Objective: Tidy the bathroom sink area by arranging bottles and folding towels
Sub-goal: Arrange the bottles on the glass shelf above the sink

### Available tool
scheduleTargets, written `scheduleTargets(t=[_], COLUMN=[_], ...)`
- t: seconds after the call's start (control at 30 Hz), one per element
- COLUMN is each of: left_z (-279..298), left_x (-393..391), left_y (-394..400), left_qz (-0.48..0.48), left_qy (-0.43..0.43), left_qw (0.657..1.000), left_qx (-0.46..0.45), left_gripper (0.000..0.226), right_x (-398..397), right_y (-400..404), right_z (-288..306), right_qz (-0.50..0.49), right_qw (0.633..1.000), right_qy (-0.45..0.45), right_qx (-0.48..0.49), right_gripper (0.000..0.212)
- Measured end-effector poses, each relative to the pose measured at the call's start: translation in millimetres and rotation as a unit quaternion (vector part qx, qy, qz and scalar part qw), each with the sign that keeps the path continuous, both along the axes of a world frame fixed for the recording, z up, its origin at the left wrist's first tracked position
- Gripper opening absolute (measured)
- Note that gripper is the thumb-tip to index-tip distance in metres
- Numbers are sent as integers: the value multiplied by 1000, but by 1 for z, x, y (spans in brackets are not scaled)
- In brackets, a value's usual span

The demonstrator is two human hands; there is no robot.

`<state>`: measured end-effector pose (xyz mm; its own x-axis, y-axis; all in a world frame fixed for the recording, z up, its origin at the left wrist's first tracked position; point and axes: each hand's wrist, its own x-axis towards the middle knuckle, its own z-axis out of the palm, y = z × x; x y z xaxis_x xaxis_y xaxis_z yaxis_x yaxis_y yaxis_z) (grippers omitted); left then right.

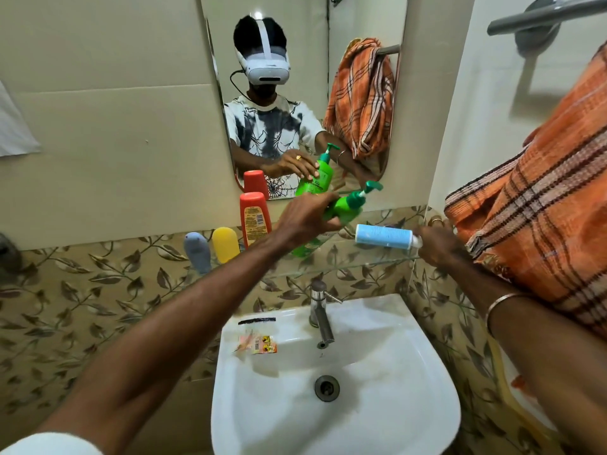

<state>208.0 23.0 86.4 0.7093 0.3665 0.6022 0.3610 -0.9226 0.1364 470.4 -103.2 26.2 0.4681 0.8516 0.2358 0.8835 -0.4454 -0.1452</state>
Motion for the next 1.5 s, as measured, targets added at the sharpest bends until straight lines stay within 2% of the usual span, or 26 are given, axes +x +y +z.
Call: scheduleTargets(t=[0.13,0.3,0.4,0.47,0.6,0.73,0.87,1.07,1.2,1.3,1.5], left_z=[25,51,62,66,74,77,80,79,79,80,82], left_x=[-12,-24,-33,-39,-47,-54,-60,-69,-72,-72,-72], left_y=[10,24,31,35,45,51,54,61,66,66,66], left_qz=[-10,6,13,15,28,36,40,24,25,20,11], left_qy=[11,44,57,65,85,86,78,56,50,54,64], left_qw=[996,988,980,975,971,963,952,930,923,919,920], left_qx=[-90,-147,-190,-213,-224,-254,-293,-362,-381,-390,-387], left_gripper=[67,52,49,48,38,35,38,36,38,36,35], right_x=[1,8,12,11,3,-5,-24,-58,-76,-87,-96], right_y=[-1,3,7,8,10,29,47,68,78,83,92], right_z=[0,2,10,18,43,59,67,77,79,79,76], right_qz=[5,19,30,67,130,137,134,185,213,232,241], right_qw=[1000,1000,997,989,947,925,924,916,905,909,896], right_qy=[7,0,69,121,243,273,267,292,316,299,332], right_qx=[5,-9,6,55,166,227,239,202,189,177,171], right_gripper=[33,26,26,22,25,32,27,40,39,36,44])
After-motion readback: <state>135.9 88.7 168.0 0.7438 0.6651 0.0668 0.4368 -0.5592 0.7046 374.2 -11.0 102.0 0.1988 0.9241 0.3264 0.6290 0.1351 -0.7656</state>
